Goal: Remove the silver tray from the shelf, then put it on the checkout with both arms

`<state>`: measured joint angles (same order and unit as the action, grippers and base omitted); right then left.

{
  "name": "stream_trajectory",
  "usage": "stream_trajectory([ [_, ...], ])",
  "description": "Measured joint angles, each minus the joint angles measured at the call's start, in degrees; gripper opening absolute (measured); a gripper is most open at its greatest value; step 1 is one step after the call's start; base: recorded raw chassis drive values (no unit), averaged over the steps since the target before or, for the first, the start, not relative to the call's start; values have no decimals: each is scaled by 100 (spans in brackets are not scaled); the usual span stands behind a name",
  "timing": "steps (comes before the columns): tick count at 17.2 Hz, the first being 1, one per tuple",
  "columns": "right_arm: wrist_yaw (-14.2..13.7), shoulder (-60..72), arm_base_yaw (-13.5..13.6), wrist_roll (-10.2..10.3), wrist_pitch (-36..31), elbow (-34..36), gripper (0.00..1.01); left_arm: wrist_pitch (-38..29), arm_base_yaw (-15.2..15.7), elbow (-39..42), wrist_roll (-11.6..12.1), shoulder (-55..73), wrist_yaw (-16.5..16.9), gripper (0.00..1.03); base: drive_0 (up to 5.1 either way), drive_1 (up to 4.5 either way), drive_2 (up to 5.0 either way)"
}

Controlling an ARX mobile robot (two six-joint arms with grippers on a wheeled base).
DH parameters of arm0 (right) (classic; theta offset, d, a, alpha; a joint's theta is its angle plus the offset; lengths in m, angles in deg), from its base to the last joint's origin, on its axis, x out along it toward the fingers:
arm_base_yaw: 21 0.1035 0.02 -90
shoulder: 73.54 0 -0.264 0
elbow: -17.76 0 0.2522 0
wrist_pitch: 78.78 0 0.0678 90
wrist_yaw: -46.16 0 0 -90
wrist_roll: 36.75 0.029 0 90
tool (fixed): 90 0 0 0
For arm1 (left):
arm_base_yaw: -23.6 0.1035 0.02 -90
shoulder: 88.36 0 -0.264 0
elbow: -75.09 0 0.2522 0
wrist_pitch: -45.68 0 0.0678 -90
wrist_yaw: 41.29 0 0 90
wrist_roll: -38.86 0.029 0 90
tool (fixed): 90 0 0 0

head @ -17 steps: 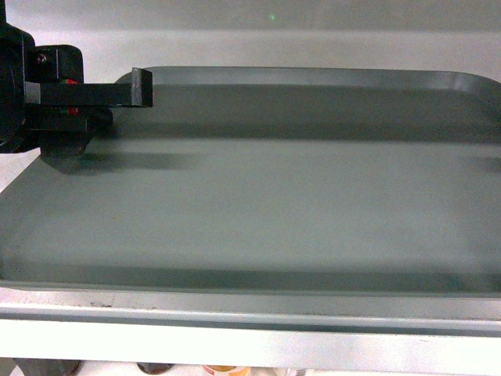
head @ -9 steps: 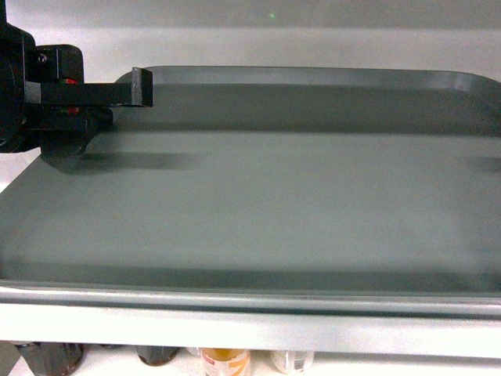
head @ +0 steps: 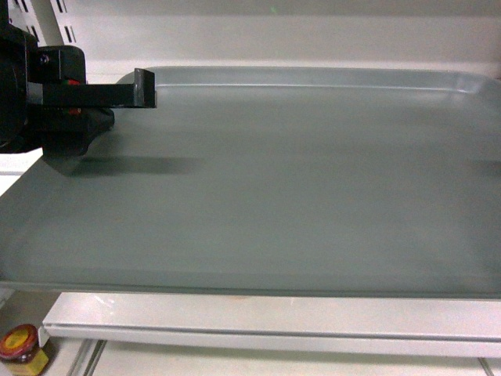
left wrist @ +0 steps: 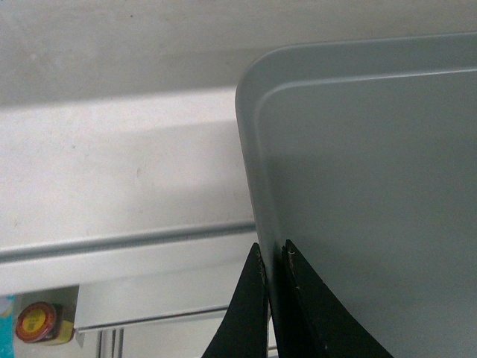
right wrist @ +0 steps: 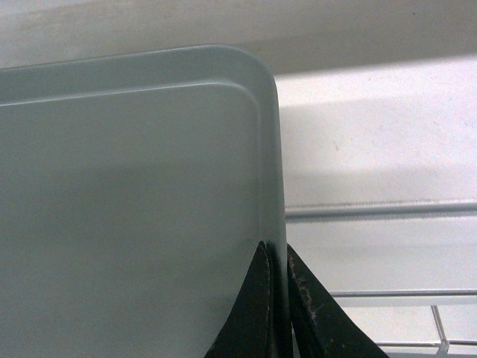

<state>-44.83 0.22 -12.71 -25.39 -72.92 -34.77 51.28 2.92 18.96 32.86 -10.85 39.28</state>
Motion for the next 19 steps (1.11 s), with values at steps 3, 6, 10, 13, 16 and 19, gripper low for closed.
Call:
stream_trajectory([
  [3, 11, 13, 0, -2, 24, 2, 3, 35, 0, 0, 0, 13, 0, 4, 4, -414, 423],
  [6, 9, 2, -4, 0, 13, 15, 3, 44, -11, -4, 0, 13, -4, 4, 5, -413, 424],
  [10, 11, 2, -4, -2, -22, 13, 3, 7, -11, -4, 0, 11, -2, 4, 5, -413, 423],
  [13, 4, 2, -4, -2, 13, 15, 3, 35, -11, -4, 0, 11, -4, 4, 12, -406, 430],
  [16, 0, 0, -4, 0, -4, 15, 3, -2, -11, -4, 2, 11, -4, 4, 10, -408, 428],
  [19, 0, 2, -7, -2, -22, 15, 3, -17, -11, -7, 0, 13, 0, 4, 6, -412, 424],
])
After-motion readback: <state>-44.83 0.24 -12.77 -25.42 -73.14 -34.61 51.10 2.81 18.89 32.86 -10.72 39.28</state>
